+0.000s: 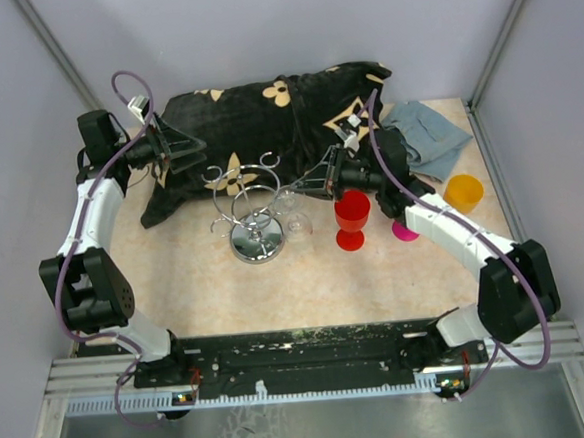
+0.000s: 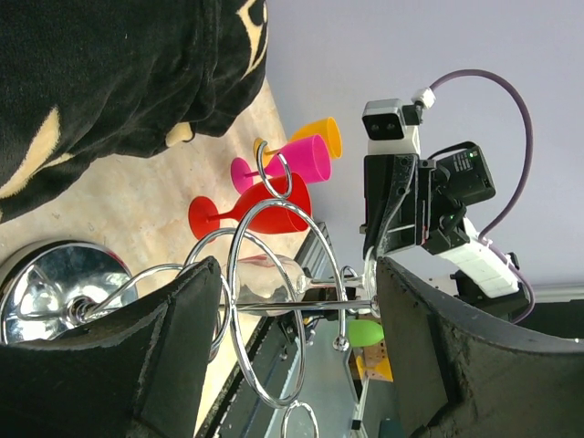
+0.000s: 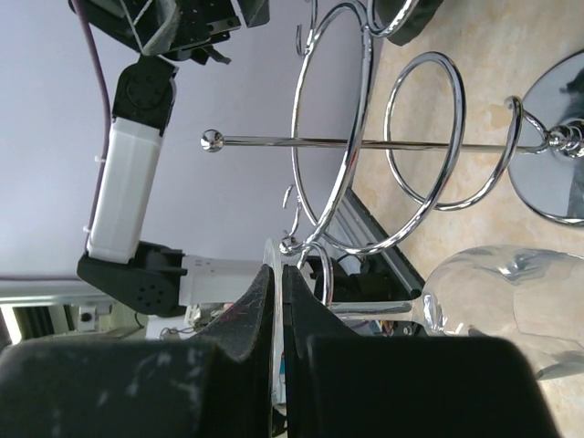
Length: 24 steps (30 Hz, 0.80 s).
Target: Take the wine glass off the wine glass rack
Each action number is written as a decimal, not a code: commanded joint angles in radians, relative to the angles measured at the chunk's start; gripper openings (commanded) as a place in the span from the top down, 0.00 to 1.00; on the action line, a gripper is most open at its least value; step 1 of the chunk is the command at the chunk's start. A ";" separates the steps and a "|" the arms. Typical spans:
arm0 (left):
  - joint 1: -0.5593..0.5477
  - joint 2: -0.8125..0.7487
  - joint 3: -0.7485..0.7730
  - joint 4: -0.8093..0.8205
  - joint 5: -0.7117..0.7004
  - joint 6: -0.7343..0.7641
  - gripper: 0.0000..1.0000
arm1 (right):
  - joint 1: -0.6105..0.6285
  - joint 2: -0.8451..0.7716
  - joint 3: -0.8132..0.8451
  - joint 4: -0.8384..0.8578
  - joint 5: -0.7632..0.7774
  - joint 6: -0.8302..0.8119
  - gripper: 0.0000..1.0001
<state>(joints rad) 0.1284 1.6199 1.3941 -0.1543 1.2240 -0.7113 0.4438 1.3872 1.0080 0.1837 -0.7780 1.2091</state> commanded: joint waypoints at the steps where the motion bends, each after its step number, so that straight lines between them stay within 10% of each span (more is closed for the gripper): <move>1: -0.006 -0.001 0.016 0.036 0.020 -0.008 0.26 | -0.010 -0.058 0.008 0.106 -0.032 0.029 1.00; 24: -0.005 0.030 0.091 0.085 0.051 -0.059 0.26 | -0.037 -0.243 -0.029 -0.075 -0.041 0.011 1.00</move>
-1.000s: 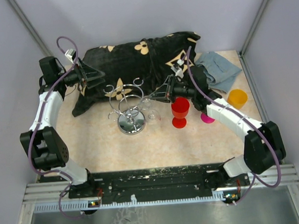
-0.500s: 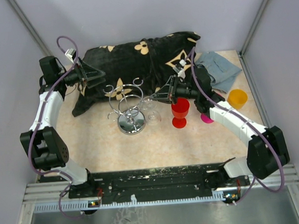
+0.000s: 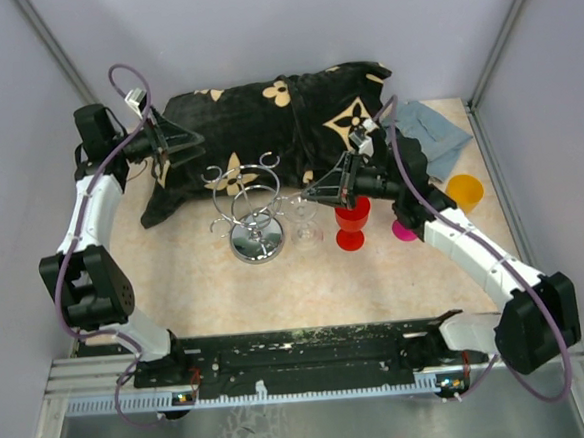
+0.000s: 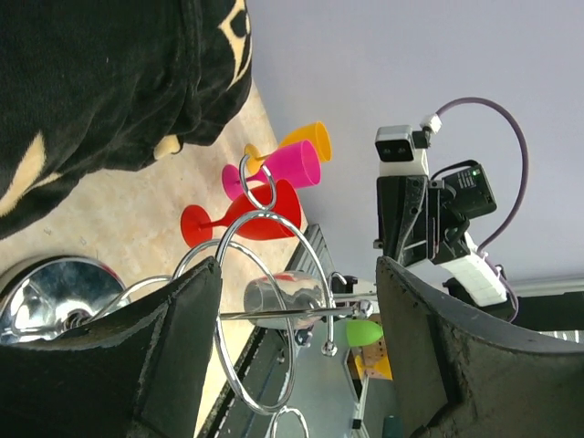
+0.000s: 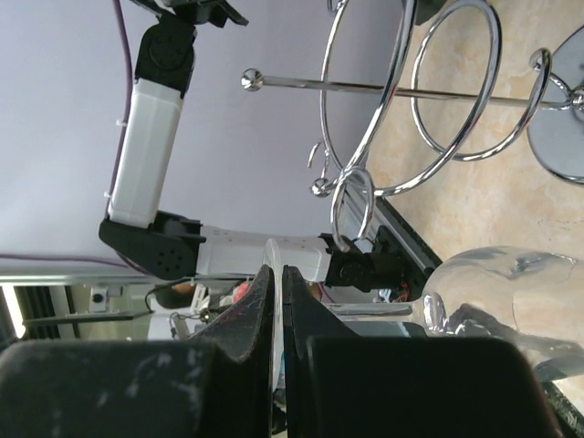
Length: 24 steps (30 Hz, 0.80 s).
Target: Take the wine glass off the wine glass rack
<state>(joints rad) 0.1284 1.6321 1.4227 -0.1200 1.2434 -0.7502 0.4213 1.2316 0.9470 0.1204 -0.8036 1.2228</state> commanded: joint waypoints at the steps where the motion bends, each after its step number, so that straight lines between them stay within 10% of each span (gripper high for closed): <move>1: -0.005 0.023 0.072 0.058 0.035 -0.029 0.26 | -0.017 -0.101 0.033 -0.025 -0.013 -0.003 1.00; 16: -0.037 0.045 0.192 0.203 0.056 -0.166 0.25 | -0.073 -0.162 0.250 -0.114 -0.004 0.065 1.00; 24: -0.106 0.022 0.200 0.359 0.054 -0.286 0.19 | -0.075 0.006 0.356 0.342 0.010 0.281 1.00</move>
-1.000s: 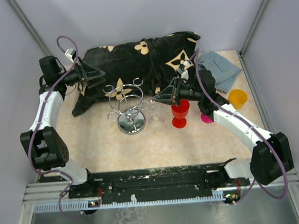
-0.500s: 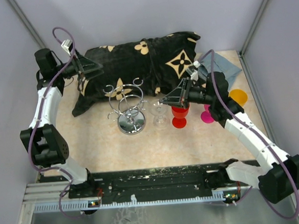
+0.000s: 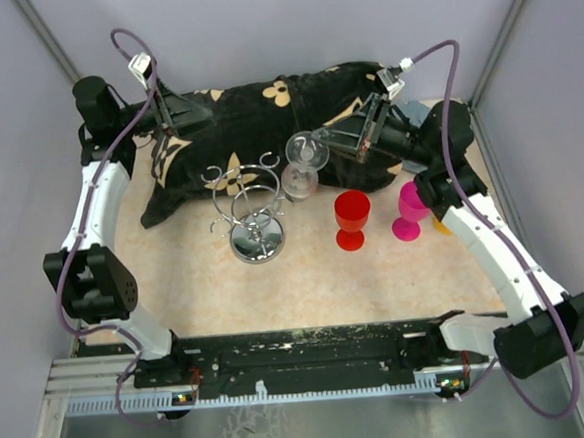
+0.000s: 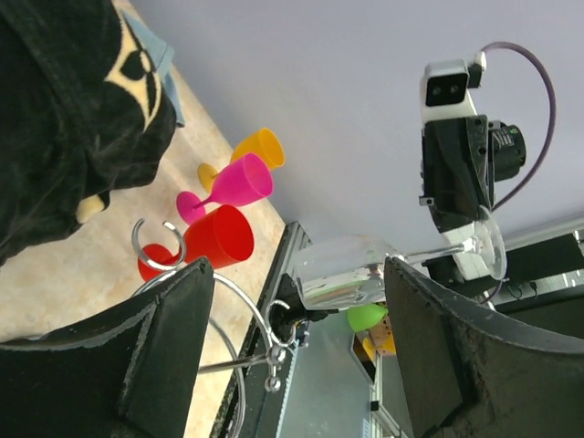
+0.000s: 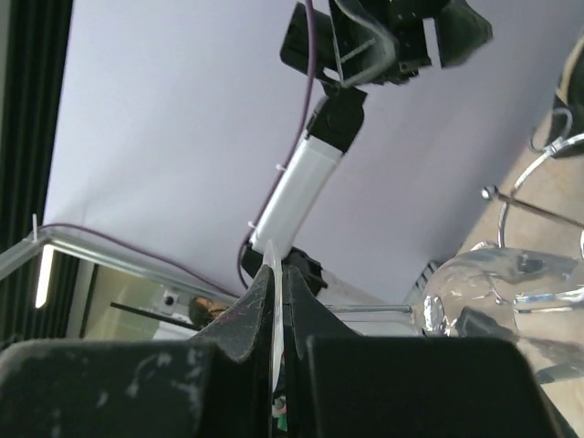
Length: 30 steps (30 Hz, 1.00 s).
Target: Take the wine glass off the wine glass rack
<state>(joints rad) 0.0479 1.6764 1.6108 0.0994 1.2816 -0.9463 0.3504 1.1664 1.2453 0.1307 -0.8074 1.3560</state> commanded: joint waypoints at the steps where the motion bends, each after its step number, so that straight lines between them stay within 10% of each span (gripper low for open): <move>1: -0.029 -0.023 0.001 0.184 0.015 -0.118 0.18 | -0.003 0.096 0.065 0.392 0.022 0.181 1.00; 9: -0.052 0.022 -0.020 0.553 -0.002 -0.354 0.04 | -0.002 0.260 0.062 0.834 0.170 0.383 1.00; 30: -0.137 0.108 0.012 0.816 -0.049 -0.557 0.02 | 0.002 0.423 0.119 1.156 0.387 0.443 1.00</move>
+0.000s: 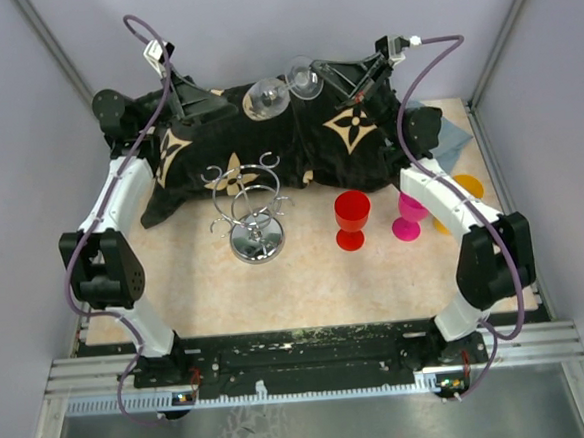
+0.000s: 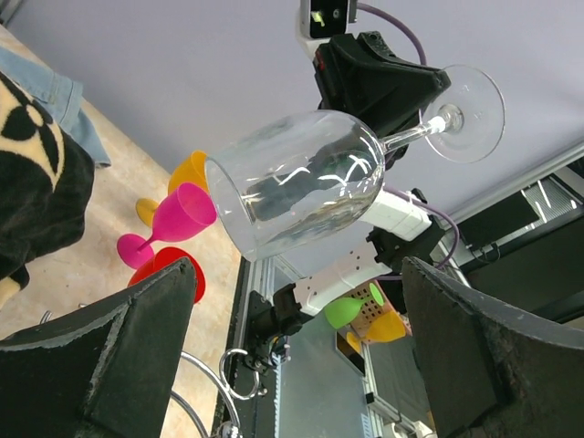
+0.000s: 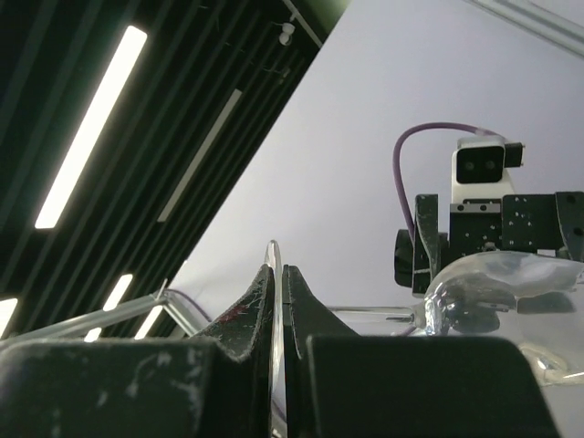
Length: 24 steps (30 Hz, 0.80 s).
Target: Take the wine glass off the wine glass rack
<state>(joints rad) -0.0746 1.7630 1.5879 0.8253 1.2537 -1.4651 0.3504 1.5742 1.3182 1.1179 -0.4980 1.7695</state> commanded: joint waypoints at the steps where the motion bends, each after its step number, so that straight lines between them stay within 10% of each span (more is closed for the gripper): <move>1: -0.017 0.026 0.040 0.095 -0.025 -0.041 0.02 | 0.005 0.023 0.049 0.173 0.082 0.031 1.00; 24: -0.057 0.060 0.096 0.215 -0.061 -0.144 0.00 | 0.071 0.179 0.110 0.319 0.154 0.066 1.00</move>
<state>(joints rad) -0.1074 1.8408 1.6699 0.9428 1.1988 -1.5661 0.4042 1.7374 1.3708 1.3003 -0.3985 1.8175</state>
